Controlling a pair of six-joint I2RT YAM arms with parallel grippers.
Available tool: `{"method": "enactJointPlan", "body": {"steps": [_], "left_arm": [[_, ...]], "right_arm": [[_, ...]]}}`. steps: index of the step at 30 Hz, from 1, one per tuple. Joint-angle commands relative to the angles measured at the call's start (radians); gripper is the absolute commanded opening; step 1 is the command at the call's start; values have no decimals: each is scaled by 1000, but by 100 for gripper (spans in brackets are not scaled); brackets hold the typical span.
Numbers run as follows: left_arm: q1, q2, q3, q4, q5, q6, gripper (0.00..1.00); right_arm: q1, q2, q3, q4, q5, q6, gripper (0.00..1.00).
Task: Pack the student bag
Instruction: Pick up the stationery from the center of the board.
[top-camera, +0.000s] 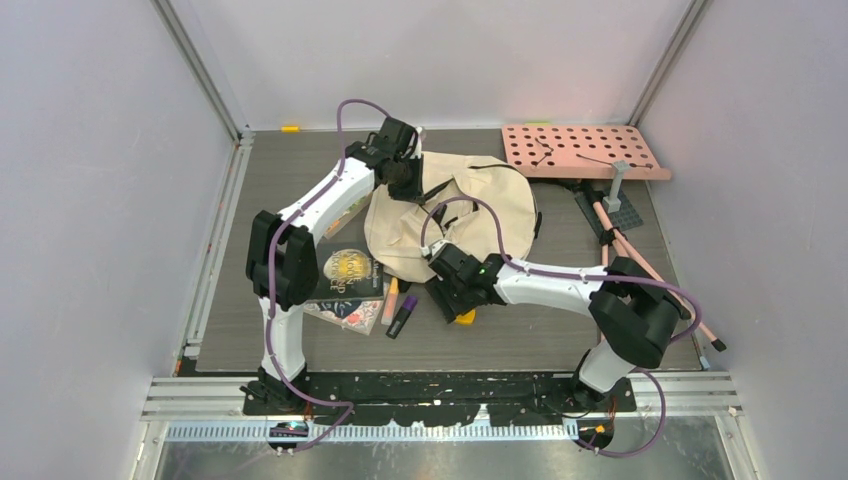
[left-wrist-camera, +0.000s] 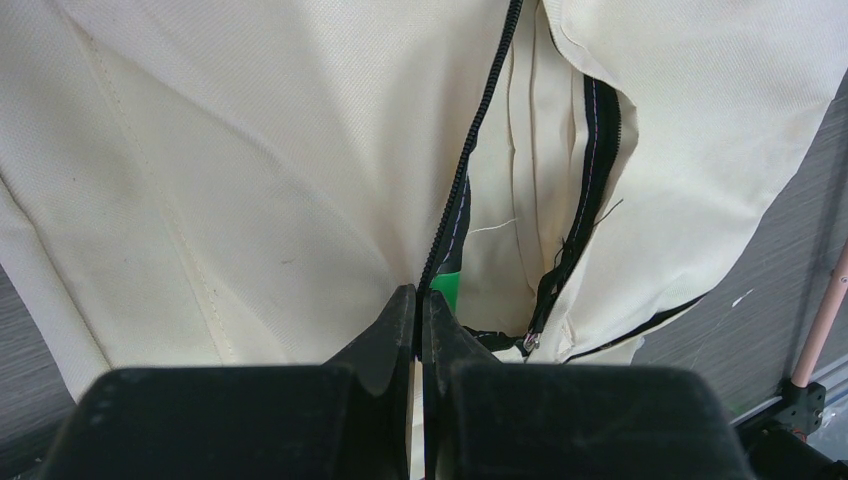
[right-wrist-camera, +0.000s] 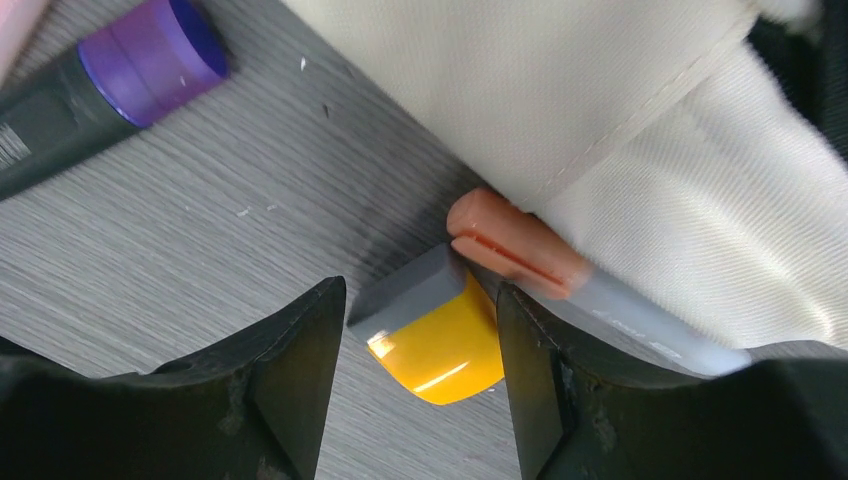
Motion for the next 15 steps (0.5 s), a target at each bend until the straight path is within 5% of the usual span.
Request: {"method": "enactJointPlan", "body": {"steps": [1, 15], "left_arm": [[8, -46, -2, 4, 13, 9, 0], [9, -38, -2, 10, 27, 4, 0]], "right_arm": [[16, -19, -24, 5, -14, -5, 63], [35, -20, -28, -30, 65, 60, 60]]}}
